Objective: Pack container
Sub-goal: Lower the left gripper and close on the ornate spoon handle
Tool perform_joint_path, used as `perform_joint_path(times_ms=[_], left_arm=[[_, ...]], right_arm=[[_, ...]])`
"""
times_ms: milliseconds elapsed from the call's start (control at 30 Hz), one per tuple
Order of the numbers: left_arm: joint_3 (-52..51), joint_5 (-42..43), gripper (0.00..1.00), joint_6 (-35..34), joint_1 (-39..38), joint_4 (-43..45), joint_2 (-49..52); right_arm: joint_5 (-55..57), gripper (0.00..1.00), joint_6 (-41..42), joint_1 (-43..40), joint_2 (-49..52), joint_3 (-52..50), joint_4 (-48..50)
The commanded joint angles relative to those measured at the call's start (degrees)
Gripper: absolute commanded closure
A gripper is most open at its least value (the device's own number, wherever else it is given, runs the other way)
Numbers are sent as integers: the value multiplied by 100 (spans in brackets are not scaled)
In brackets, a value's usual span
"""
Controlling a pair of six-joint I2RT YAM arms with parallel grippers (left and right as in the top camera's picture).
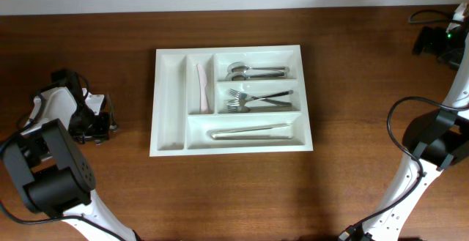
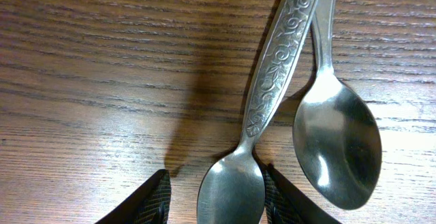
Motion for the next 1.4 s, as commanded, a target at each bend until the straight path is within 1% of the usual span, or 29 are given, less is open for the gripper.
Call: perform_joint_path(times_ms=[0, 233, 267, 433, 467, 500, 1000, 1067, 1300, 1367], left_arm=[[-11, 2, 55, -13, -9, 83, 37], [-11, 236, 56, -13, -7, 168, 37], [-11, 236, 59, -13, -7, 166, 37], [-11, 238, 60, -13, -7, 166, 37], [-11, 238, 63, -13, -7, 166, 37], [-11, 238, 64, -13, -7, 166, 37], [-11, 236, 65, -13, -7, 164, 37], [-11, 236, 69, -15, -7, 164, 37], [-11, 238, 69, -15, -7, 162, 37], [-11, 238, 74, -15, -7, 162, 37]], right_arm=[[-7, 1, 11, -44, -223, -31, 13], [-7, 2, 11, -42, -223, -31, 13], [-7, 2, 11, -44, -223, -31, 13], [-7, 1, 11, -44, -223, -31, 13], [-7, 1, 11, -44, -223, -31, 13], [-7, 1, 11, -44, -223, -31, 13], [-7, 1, 11, -44, -223, -31, 13], [-7, 1, 11, -42, -223, -31, 13], [-7, 1, 11, -44, -223, -31, 13], [-7, 1, 11, -42, -223, -31, 13]])
